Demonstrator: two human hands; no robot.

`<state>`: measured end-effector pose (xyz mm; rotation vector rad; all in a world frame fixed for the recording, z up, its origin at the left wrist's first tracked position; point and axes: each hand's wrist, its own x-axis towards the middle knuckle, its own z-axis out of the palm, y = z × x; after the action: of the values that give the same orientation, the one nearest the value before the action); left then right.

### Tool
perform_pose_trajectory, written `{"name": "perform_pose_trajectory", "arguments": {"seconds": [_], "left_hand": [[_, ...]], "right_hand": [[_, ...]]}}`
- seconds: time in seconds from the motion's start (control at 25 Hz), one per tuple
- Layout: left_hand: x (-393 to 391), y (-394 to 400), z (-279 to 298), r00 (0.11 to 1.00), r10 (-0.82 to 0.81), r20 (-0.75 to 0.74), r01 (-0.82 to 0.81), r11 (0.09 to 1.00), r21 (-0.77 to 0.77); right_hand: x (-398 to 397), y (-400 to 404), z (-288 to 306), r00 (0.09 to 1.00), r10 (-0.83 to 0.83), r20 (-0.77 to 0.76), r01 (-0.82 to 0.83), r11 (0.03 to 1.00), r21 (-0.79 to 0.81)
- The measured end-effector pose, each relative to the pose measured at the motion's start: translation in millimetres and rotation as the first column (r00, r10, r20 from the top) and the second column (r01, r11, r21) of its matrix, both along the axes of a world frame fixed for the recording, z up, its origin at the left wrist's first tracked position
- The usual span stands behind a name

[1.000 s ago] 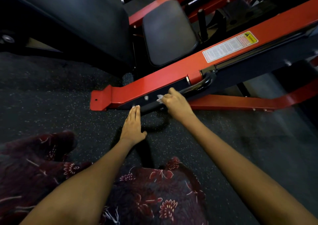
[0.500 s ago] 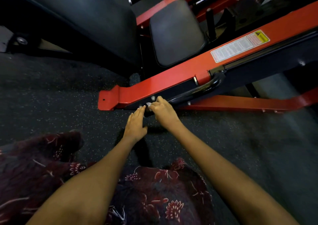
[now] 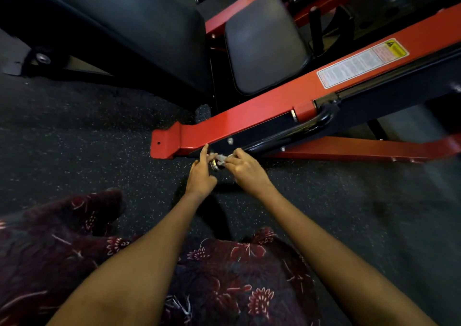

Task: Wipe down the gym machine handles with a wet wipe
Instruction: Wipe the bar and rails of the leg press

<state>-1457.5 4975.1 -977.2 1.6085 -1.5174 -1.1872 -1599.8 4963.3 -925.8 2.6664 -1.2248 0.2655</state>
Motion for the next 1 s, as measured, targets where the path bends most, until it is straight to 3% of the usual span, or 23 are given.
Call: {"name": "perform_pose_trajectory", "arguments": {"seconds": [0.12, 0.16, 0.24, 0.32, 0.4, 0.56, 0.68, 0.76, 0.84, 0.92, 1.0], "left_hand": [[-0.9, 0.4, -2.7, 1.000, -0.004, -0.016, 0.003, 1.000, -0.017], [-0.8, -0.1, -3.4, 1.000, -0.006, -0.013, 0.006, 1.000, -0.020], [-2.1, -1.0, -3.6, 1.000, 0.014, 0.005, -0.014, 1.000, -0.017], [-3.7, -2.1, 0.7, 0.998, 0.048, 0.035, -0.047, 0.998, -0.045], [-7.1, -4.9, 5.2, 0.996, 0.055, 0.075, -0.048, 0.995, -0.091], [-18.3, -7.4, 12.3, 0.956, -0.078, 0.282, 0.115, 0.986, -0.118], [-27.3, -4.2, 7.0, 0.868, -0.178, 0.464, 0.262, 0.957, -0.122], [-27.6, -4.3, 3.5, 0.851, -0.223, 0.476, 0.295, 0.952, -0.080], [-25.7, -6.7, 3.6, 0.886, -0.224, 0.407, 0.278, 0.957, -0.080], [-22.9, -11.1, 9.2, 0.965, -0.166, 0.206, 0.182, 0.981, -0.064], [-20.5, -14.8, 15.7, 0.996, -0.079, -0.030, 0.080, 0.996, 0.028]], "right_hand": [[5.7, 1.7, -1.1, 0.973, -0.208, 0.099, 0.217, 0.972, -0.088], [18.5, 3.2, -4.2, 0.968, -0.235, 0.092, 0.240, 0.970, -0.048], [37.2, 7.9, -12.5, 0.987, -0.158, 0.016, 0.158, 0.987, 0.015], [26.0, 3.5, -10.0, 0.997, -0.071, -0.039, 0.070, 0.997, -0.022], [-1.5, 0.4, 9.0, 0.992, -0.118, -0.046, 0.114, 0.990, -0.081], [-22.3, -5.2, 38.0, 0.911, -0.398, 0.103, 0.411, 0.877, -0.249], [-8.4, 2.0, 19.6, 0.933, -0.324, 0.157, 0.353, 0.910, -0.218], [-14.7, 5.6, 11.5, 0.932, -0.280, 0.231, 0.333, 0.913, -0.235], [-21.2, 7.9, 8.0, 0.839, -0.332, 0.431, 0.461, 0.854, -0.239], [-11.6, 12.8, -0.6, 0.661, -0.402, 0.634, 0.617, 0.772, -0.154], [10.4, 19.5, -17.8, 0.465, -0.459, 0.757, 0.679, 0.734, 0.027]]}}
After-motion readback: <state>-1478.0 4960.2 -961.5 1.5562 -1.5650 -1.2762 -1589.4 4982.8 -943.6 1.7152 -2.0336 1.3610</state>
